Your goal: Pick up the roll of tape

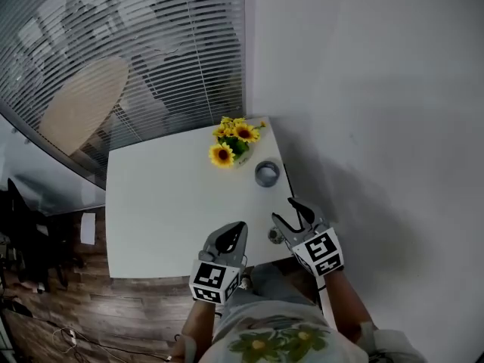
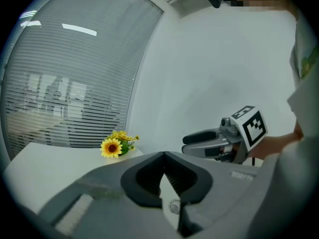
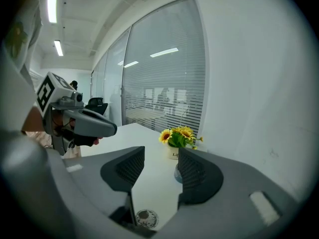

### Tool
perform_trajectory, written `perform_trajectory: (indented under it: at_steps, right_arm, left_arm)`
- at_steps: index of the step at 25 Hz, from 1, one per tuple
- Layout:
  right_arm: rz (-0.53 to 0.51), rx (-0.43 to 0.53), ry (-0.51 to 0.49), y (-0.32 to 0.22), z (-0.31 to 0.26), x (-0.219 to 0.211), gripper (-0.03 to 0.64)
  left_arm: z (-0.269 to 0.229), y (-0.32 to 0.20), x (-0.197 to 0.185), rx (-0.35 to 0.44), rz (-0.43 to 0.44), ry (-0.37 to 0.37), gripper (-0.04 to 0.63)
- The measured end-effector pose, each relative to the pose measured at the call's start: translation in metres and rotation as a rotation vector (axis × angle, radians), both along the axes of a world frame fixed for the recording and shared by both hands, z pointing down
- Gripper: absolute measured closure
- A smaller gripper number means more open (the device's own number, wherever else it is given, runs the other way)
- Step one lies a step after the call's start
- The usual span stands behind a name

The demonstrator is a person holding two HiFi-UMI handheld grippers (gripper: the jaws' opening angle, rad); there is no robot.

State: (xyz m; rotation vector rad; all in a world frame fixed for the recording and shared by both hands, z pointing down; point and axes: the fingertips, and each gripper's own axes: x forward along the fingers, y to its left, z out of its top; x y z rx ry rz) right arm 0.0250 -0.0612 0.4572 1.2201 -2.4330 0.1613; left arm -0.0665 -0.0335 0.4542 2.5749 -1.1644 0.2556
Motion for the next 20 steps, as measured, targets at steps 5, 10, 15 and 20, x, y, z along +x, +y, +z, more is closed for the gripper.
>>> perform_trajectory:
  at_steps: [5,10,15,20]
  right_arm:
    - [-0.045,-0.018,0.033,-0.032,0.002,-0.001,0.416]
    - [-0.082,-0.017,0.056,-0.062,0.029,0.003,0.416]
    - [-0.133,-0.037,0.096,-0.082,0.050,0.001,0.416]
    - [-0.173,-0.058,0.144,-0.096,0.063,-0.003,0.417]
  left_arm:
    - [-0.006,-0.028,0.002,0.005,-0.037,-0.006,0.591]
    - [0.011,-0.052,0.007,0.001,-0.060,-0.030,0.591]
    - [0.015,-0.069,0.005,-0.006,-0.092,-0.047,0.591]
    - [0.014,-0.077,0.005,-0.035,-0.113,-0.053,0.591]
